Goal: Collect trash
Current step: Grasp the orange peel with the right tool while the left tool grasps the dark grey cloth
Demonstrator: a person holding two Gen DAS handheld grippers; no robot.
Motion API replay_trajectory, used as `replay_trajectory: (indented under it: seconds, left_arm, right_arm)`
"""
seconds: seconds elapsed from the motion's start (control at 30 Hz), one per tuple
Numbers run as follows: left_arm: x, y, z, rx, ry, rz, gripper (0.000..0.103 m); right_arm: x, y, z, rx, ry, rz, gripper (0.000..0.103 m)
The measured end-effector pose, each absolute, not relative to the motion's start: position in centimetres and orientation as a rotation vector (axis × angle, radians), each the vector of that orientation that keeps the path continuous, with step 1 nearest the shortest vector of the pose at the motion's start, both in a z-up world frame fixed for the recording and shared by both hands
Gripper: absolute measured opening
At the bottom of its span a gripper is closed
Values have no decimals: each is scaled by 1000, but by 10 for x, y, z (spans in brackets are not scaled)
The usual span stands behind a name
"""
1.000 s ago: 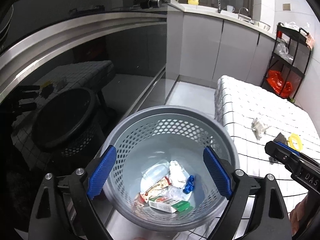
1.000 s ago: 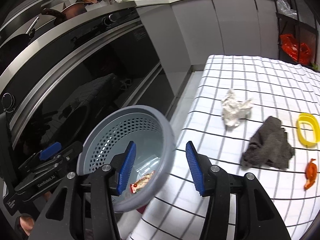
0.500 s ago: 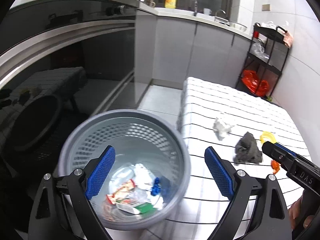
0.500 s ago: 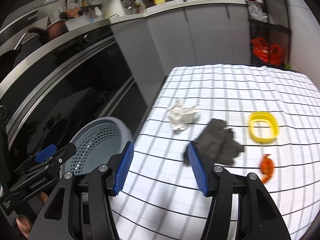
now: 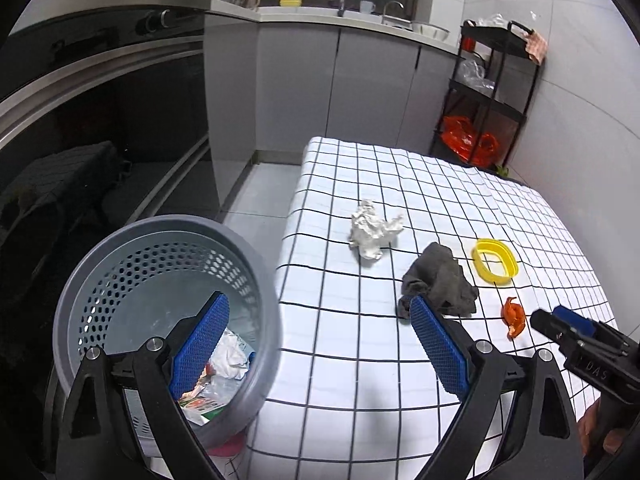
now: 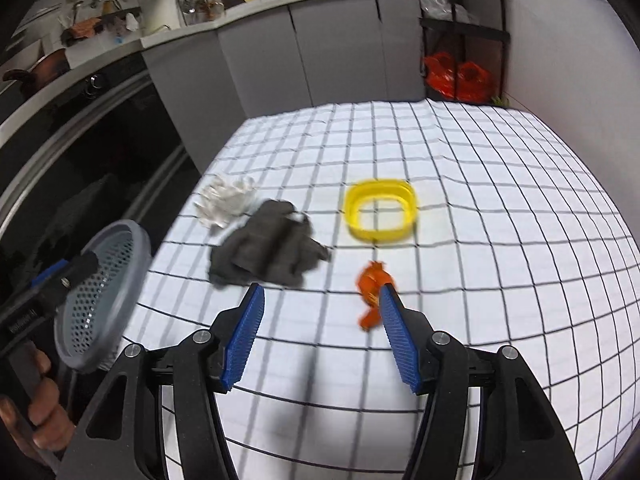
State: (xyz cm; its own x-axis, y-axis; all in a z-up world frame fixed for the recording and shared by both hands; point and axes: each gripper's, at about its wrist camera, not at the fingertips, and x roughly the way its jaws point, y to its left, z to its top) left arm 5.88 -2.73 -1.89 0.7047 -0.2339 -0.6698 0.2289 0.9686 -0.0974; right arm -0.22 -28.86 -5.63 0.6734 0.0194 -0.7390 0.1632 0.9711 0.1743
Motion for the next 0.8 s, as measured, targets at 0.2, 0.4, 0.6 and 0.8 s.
replay_trajectory:
  seconds: [0.2,0.4,0.6,0.8]
  left_arm:
    - [62,-45,-26,16,761,-283,91]
    - [65,-58,-34,31,779,-295,92]
    - [70,-66,-42,46,803,-302,92]
    - [72,-73,-47,59,812,-313,92]
  right_arm:
    - [-7,-304,-77,226,874,-120,57]
    - [5,-308,-94,216,908,-140,57]
    - [19,-310,-104,212,928,-174,57]
    - [31,-312,-110,211,945,-189,47]
